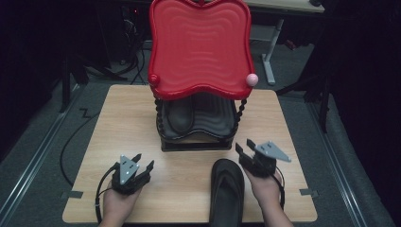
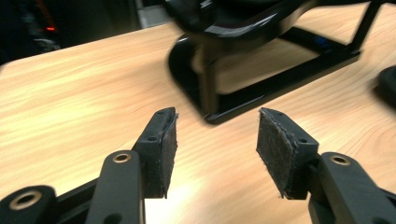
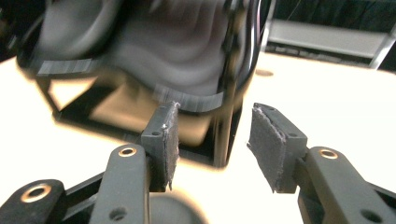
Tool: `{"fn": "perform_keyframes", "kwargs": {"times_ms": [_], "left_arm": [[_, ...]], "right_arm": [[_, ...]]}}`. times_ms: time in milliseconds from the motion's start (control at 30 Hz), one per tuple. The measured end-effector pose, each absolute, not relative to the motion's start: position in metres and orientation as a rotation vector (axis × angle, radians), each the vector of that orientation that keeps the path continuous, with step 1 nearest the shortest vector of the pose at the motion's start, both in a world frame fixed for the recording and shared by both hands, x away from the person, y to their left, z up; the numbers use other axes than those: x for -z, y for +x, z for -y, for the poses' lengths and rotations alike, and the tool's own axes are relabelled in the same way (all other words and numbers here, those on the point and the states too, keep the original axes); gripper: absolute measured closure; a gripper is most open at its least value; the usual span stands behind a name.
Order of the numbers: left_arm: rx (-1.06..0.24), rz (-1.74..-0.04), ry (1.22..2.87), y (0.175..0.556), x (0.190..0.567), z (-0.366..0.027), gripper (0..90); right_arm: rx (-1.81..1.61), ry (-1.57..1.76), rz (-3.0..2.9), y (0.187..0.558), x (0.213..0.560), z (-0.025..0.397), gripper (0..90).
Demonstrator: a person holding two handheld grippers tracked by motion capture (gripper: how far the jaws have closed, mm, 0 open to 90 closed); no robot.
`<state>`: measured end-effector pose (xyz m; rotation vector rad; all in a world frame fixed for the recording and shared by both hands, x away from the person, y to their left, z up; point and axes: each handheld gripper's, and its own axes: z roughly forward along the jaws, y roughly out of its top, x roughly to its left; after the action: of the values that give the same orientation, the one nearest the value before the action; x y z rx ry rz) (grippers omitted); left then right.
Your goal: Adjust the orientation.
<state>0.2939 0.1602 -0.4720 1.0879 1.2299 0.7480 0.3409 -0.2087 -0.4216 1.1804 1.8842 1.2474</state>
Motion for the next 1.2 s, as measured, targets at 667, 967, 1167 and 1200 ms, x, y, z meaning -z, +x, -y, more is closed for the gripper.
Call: {"fn": "perform_keyframes", "kwargs": {"times_ms": [667,967,1167,1200], "left_arm": [[-0.728,-1.254,1.079,0.293,0.484,-0.171,46.7],[-0.715,-1.255,1.079,0.293,0.485,-0.172,46.8],[-0.716,-1.259,1.071,0.294,0.484,-0.173,46.8],[-0.717,-1.259,1.071,0.294,0.484,-0.173,46.8]], "right_arm": [[-1.155,1.276,-2.127,0.23,0.479,0.216,68.0],[-1.139,1.22,-2.14,0.244,0.478,0.205,75.3],[-1.147,1.184,-2.157,0.265,0.477,0.183,72.9],[-1.154,1.189,-2.157,0.266,0.477,0.181,69.3]]}}
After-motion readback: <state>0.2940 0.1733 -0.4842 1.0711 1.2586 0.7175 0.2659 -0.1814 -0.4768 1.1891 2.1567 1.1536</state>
